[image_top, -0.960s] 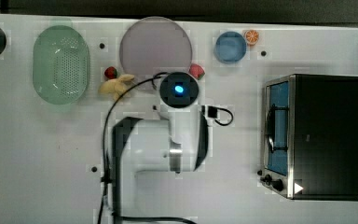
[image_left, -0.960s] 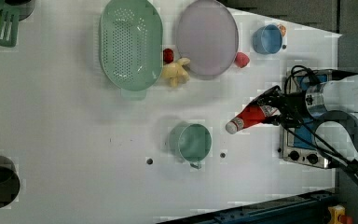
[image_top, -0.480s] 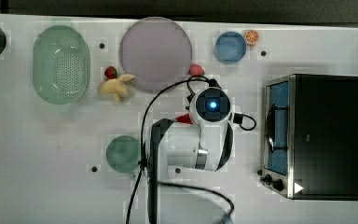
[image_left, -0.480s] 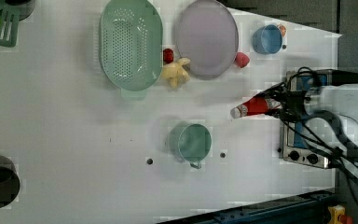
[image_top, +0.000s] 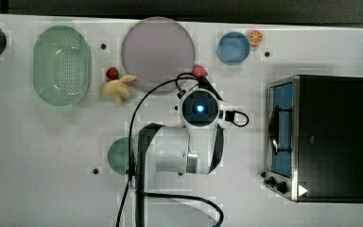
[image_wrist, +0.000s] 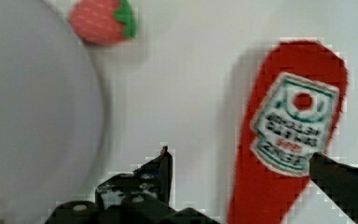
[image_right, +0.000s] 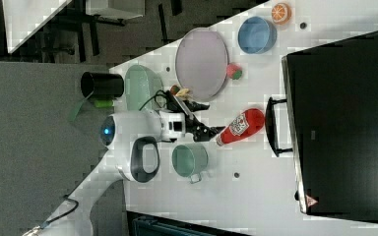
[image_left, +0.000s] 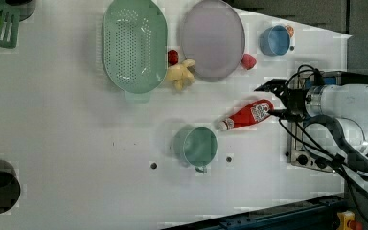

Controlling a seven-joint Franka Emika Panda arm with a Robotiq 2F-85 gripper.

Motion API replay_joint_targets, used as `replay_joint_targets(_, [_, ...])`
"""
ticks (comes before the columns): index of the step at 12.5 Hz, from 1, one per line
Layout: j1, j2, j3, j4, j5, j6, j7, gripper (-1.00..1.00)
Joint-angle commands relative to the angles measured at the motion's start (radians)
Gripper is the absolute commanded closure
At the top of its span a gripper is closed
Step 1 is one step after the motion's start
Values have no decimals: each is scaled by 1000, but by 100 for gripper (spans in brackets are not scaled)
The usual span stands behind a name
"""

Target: Pick Ketchup from oven and place it on table.

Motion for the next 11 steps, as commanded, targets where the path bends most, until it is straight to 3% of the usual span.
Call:
replay_joint_targets(1, [-21, -98, 13, 87, 20, -69, -15, -100])
replay_joint_targets(3, [-23, -164, 8, 177, 20, -274, -15, -100])
replay_joint_targets(11, [-22, -236, 10, 497, 18, -687, -1, -100])
